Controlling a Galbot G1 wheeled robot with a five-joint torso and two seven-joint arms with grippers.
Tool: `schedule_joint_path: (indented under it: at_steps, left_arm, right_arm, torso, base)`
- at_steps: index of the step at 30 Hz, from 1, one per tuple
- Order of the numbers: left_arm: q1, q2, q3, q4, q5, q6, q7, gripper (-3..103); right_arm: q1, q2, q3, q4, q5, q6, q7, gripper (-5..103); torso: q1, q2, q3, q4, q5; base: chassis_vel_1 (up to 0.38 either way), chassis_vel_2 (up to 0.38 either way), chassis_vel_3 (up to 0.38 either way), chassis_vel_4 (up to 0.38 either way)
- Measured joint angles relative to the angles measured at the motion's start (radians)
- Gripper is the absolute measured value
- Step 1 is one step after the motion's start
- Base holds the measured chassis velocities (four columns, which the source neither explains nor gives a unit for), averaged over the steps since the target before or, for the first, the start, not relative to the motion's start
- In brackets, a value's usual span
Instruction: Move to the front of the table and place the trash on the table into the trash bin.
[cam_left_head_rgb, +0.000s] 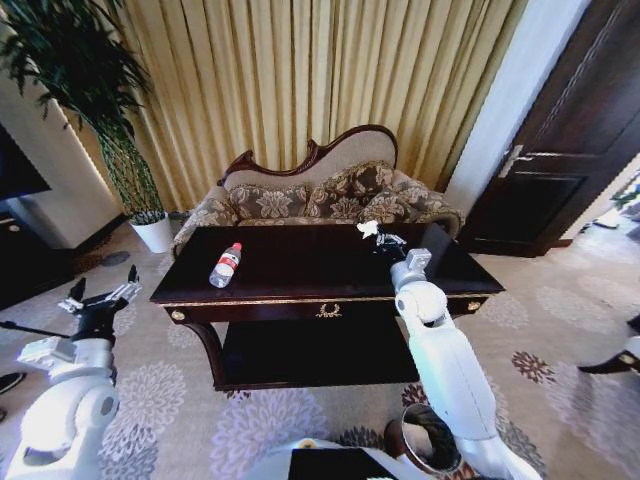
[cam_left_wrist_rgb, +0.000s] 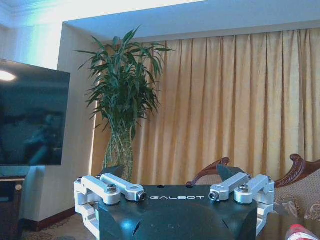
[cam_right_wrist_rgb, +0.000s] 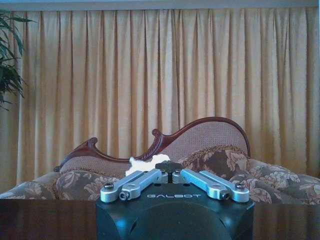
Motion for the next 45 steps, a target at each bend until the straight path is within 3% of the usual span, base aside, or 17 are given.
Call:
schedule_joint_path:
  at_steps: [21, 34, 45]
  left_arm:
    - [0.007, -0.001, 0.001, -0.015, 0.005, 0.000, 0.000, 100]
    - [0.021, -0.012, -0.002, -0.028, 0.010, 0.003, -0.001, 100]
    - [0.013, -0.022, 0.006, -0.014, 0.015, 0.000, 0.006, 100]
  right_arm:
    - [-0.017, 0.003, -0.001, 0.007, 0.002, 0.003, 0.000, 0]
    - [-0.047, 0.012, 0.000, -0.010, -0.012, 0.042, 0.000, 0]
    - [-0.204, -0.040, 0.157, -0.178, -0.059, 0.127, 0.000, 0]
  torso:
    - [-0.001, 0.000, 0.000, 0.0000, 0.0000]
    - [0.000, 0.000, 0.000, 0.0001, 0.0000]
    - [0.000, 0.000, 0.000, -0.0004, 0.0001]
  base:
    - [0.176, -0.165, -0.167, 0.170]
    - [0.095, -0.086, -0.087, 0.094]
    - [0.000, 0.000, 0.000, 0.000]
